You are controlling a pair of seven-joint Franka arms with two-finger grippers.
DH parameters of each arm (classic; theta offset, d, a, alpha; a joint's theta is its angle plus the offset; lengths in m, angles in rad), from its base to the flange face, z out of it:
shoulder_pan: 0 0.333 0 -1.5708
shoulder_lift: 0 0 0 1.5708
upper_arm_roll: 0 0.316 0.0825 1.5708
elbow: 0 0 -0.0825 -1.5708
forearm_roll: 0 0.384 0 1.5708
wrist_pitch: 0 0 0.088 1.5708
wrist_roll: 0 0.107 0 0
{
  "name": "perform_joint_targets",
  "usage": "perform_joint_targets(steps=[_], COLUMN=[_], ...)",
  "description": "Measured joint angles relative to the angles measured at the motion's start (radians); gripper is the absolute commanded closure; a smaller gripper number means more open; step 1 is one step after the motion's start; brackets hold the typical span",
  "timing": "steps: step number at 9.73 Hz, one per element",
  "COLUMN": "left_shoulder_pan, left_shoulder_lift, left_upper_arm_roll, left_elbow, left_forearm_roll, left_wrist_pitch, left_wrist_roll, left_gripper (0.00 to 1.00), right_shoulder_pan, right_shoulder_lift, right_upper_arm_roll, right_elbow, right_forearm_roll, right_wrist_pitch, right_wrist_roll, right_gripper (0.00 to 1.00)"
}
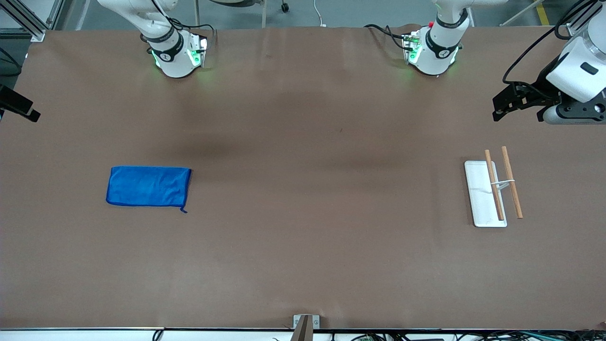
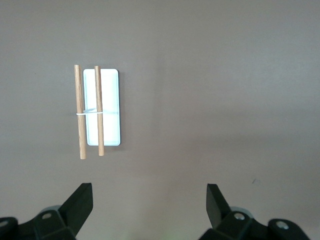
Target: Right arm passes towel to left arm to hang
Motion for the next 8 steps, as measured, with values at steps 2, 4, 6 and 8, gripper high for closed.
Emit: perform_joint_targets(steps=[2,4,6,8], left_shoulder_pan=[0.0,0.0,0.0,0.0], left_shoulder_lift=[0.0,0.0,0.0,0.0], left_upper_arm_roll=[0.0,0.0,0.0,0.0], left_elbow=[0.0,0.0,0.0,0.001], left_forearm_roll=[0.0,0.0,0.0,0.0], left_wrist_pitch=[0.0,0.0,0.0,0.002], left_wrist_roll=[0.0,0.0,0.0,0.0], left_gripper=[0.0,0.0,0.0,0.0], right_shoulder_pan=[0.0,0.0,0.0,0.0], right_shoulder_lift=[0.0,0.0,0.0,0.004], right_upper_arm_roll=[0.0,0.0,0.0,0.0], right_elbow=[0.0,0.0,0.0,-0.004], right_forearm_roll=[0.001,0.001,0.001,0.001], right_wrist_pitch=[0.0,0.0,0.0,-0.003], right_wrist_roll=[0.0,0.0,0.0,-0.009], right_gripper=[0.0,0.0,0.0,0.0])
